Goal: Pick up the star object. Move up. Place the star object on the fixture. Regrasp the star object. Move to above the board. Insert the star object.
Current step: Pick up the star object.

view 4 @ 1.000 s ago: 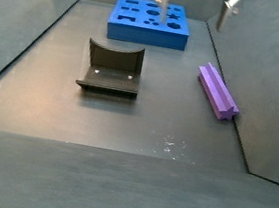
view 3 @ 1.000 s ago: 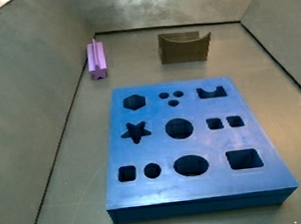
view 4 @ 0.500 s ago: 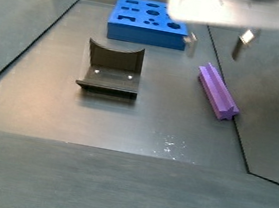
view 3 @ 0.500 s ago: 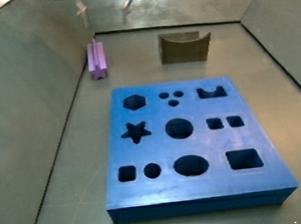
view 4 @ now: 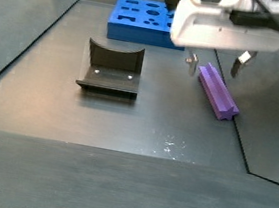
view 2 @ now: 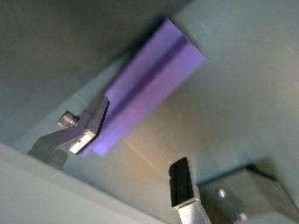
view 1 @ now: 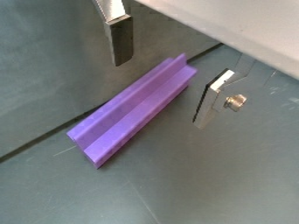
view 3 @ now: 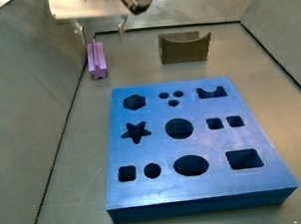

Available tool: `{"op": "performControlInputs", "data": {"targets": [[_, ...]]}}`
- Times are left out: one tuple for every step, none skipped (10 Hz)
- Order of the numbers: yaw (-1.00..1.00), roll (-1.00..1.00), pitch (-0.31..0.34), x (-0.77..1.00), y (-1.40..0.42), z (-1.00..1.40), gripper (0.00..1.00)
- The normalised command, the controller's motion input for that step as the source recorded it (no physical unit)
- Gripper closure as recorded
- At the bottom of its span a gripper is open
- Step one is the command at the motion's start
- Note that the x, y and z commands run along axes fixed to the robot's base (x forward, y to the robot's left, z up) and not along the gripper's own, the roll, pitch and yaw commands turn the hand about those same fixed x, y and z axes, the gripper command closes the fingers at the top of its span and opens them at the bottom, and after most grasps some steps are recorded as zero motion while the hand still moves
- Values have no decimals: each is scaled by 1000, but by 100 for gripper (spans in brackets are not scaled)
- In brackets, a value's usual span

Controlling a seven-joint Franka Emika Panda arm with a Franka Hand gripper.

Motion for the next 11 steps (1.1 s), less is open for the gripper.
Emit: {"op": "performControlInputs", "data": {"targets": [[0, -26, 0, -243, 0, -1000, 0], [0, -56, 0, -80, -9, -1000, 0], [0, -100, 0, 0, -11, -954, 0], [0, -127, 0, 0, 0, -894, 0], [0, -173, 0, 0, 0, -726, 0], [0, -203, 0, 0, 0, -526, 0], [0, -189, -74, 0, 0, -240, 0], [0, -114, -114, -23, 0, -186, 0], [80, 0, -111, -77, -106, -117, 0], [49, 0, -67, -51, -49, -37, 0], [0, 0, 0, 0, 0, 0, 100]]}}
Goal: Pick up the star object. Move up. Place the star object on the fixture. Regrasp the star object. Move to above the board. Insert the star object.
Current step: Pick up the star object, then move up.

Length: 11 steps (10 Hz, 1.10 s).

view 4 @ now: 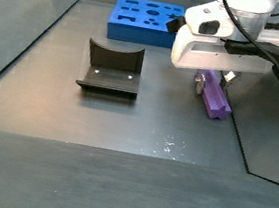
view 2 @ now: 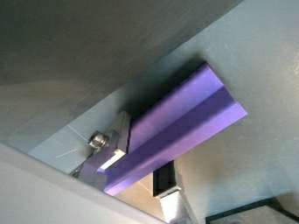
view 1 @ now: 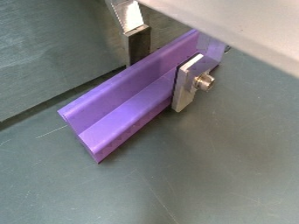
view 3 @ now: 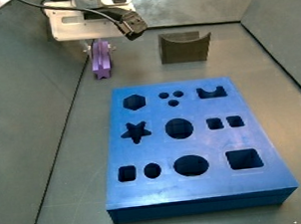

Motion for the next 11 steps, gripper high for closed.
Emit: {"op": "performControlInputs", "data": {"targets": [[0, 0, 0, 0, 0, 0, 100], [0, 0, 0, 0, 0, 0, 100], [0, 0, 0, 0, 0, 0, 100], [0, 0, 0, 0, 0, 0, 100], [0, 0, 0, 0, 0, 0, 100], [0, 0, 0, 0, 0, 0, 100], [0, 0, 0, 0, 0, 0, 100], [0, 0, 0, 0, 0, 0, 100], [0, 0, 0, 0, 0, 0, 100], [0, 0, 0, 0, 0, 0, 100], [0, 0, 0, 0, 0, 833, 100]]}}
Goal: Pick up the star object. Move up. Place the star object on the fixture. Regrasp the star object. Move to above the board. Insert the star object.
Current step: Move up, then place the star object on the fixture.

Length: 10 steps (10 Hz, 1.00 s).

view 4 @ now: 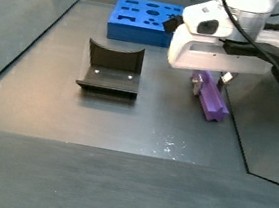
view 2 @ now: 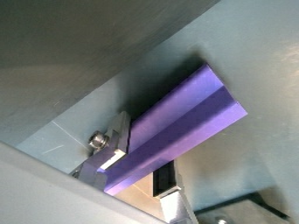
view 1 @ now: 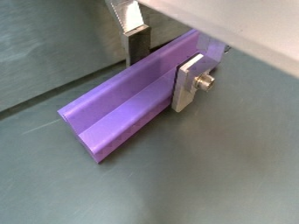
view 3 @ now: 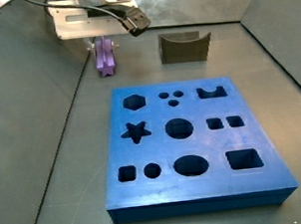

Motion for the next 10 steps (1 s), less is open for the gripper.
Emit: {"op": "performControlInputs", "data": {"targets": [[-52, -8, 3, 24, -82, 815, 100], [-42, -11, 42, 18, -65, 662, 100], [-32, -9, 47, 10, -46, 581, 100], [-21, -5, 47, -2, -23, 403, 100], [-18, -3, 39, -11, -18, 262, 100], [0, 0, 0, 0, 0, 1000, 100], [2, 1, -6, 2, 2, 1000, 100], [1, 0, 9, -9, 1, 1000, 100], [0, -1, 16, -14, 1, 1000, 100], [-1, -2, 21, -19, 0, 1000, 100]]}}
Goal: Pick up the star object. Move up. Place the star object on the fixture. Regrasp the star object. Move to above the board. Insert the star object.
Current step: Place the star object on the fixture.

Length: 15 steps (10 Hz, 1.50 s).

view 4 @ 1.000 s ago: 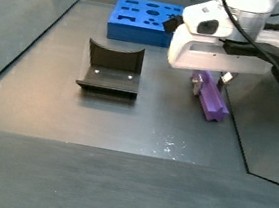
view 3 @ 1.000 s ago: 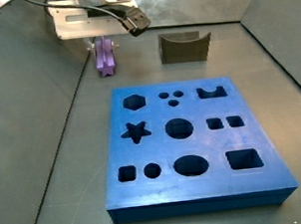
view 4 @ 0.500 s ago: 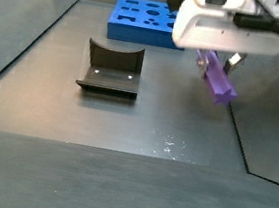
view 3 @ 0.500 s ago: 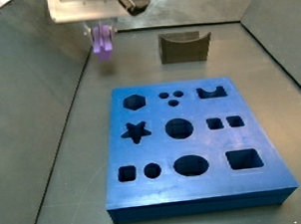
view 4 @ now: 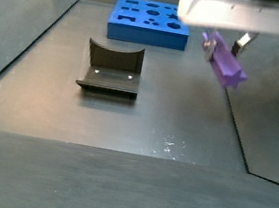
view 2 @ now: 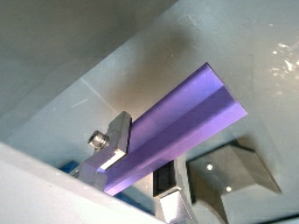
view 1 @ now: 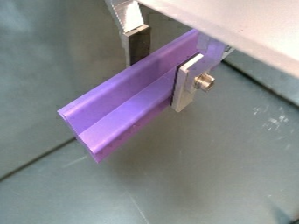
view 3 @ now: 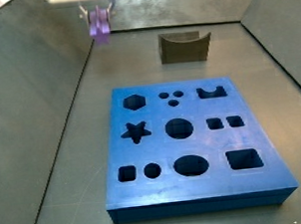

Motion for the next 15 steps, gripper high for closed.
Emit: {"op": "performControlInputs", "data": {"targets": [[-2, -2, 23, -21, 0, 1000, 100], [-3, -2, 29, -23, 0, 1000, 100], [-4, -3, 35, -19, 1, 883, 100], [-5, -4, 46, -10, 2, 676, 100], [-5, -5, 55, -1, 3, 519, 100], [-6, -6, 63, 3, 4, 415, 100], [-287, 238, -342, 1000, -163, 37, 100], [-280, 233, -317, 1000, -164, 6, 100], [-193, 201, -225, 1000, -144, -15, 100], [-130, 169, -133, 1000, -135, -5, 100], [-70, 141, -43, 1000, -127, -7, 100], [-47, 133, -22, 1000, -120, -13, 100], [-13, 127, -1, 1000, -109, -19, 100], [9, 127, 17, 1000, -100, -20, 100], [21, 128, 26, 1000, -95, -21, 100]]}}
